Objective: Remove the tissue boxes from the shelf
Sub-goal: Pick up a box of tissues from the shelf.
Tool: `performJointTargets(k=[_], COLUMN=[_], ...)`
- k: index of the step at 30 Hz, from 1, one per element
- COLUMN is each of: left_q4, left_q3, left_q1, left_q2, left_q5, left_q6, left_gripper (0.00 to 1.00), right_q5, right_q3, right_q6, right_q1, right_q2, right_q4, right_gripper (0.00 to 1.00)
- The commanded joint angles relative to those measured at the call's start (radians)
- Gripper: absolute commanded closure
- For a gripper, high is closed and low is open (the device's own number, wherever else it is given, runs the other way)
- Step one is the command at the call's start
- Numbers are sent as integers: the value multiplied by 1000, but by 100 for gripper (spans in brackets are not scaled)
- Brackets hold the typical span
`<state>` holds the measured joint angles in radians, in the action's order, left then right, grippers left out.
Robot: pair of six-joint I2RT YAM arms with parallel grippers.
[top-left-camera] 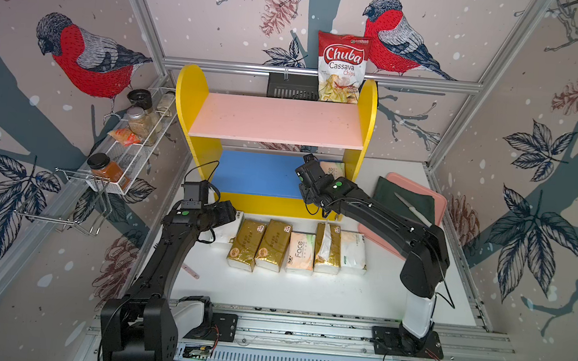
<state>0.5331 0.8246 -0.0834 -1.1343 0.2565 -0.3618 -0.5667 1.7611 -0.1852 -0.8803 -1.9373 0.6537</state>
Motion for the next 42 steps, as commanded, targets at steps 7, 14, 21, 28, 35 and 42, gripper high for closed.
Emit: performJointTargets(k=[7,14,21,28,35,42], left_q4=[1,10,30,50,59,58], left_q3=[-4,3,32,65,79,66], left_q1=[1,2,2,2,2,2], left_q2=[13,25,37,41,59,76], left_q5=[-5,-9,-13,-11,-5,15], left_q6=[11,15,18,23,12,9], left_gripper=[27,27,27,27,27,27], right_q5=[-64,-66,-42,-17,-31,-116], right_q3=[-4,-58,-79,-87,-182,-227], right_q6=[24,27,41,21,-50,-164], right_q1=[9,9,10,1,-87,-216], right_q2=[-37,-19,-15,20,178,291], right_q4=[-1,-49,-63,-57,-92,-21], right_gripper=[33,57,98,100,100,100])
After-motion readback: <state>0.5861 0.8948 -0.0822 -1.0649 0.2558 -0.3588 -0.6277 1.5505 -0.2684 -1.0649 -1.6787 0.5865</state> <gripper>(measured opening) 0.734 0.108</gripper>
